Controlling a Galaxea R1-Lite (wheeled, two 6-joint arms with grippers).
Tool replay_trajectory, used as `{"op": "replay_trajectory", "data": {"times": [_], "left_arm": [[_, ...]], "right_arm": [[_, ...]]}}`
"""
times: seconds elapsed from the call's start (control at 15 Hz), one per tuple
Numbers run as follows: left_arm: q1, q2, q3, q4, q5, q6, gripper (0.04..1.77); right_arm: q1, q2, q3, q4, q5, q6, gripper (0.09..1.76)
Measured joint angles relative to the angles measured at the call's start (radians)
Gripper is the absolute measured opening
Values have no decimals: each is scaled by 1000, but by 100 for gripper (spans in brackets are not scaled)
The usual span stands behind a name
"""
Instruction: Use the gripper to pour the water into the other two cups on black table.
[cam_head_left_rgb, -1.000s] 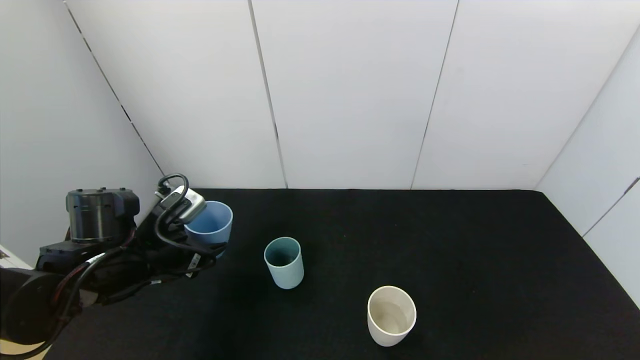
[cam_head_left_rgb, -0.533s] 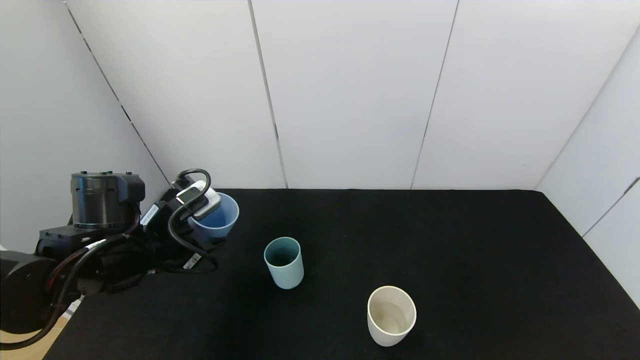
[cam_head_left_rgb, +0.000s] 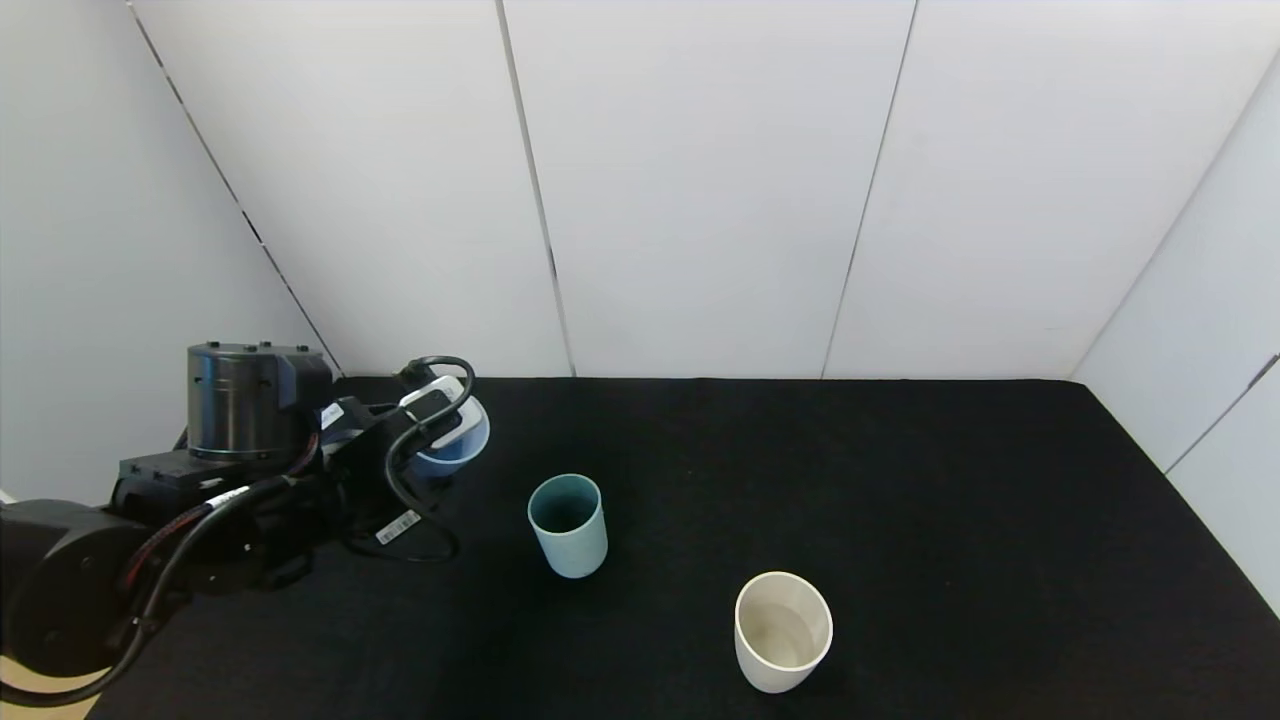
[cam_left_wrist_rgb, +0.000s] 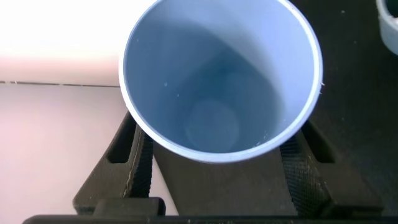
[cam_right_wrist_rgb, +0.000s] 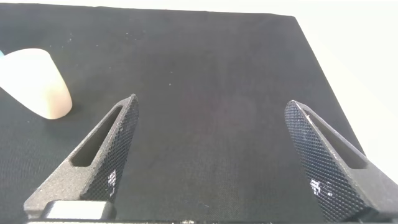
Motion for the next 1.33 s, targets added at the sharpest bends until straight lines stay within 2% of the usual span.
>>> {"op": "replay_trajectory", "data": {"times": [0.13,0.47,0.73,0.93,1.33], "left_arm": [[-17,9,0,-3,39,21,120],[-54,29,0,-11,77,61,119],[-95,58,-9,-14,148,81,119],[-165,80,-54,-8,225,83,119],[-189,125,-60,-13,248,113,119]], "right_arm": [[0,0,0,0,0,0,171],[0,0,0,0,0,0,171],[0,0,0,0,0,0,171],[0,0,0,0,0,0,171],[0,0,0,0,0,0,171]]}}
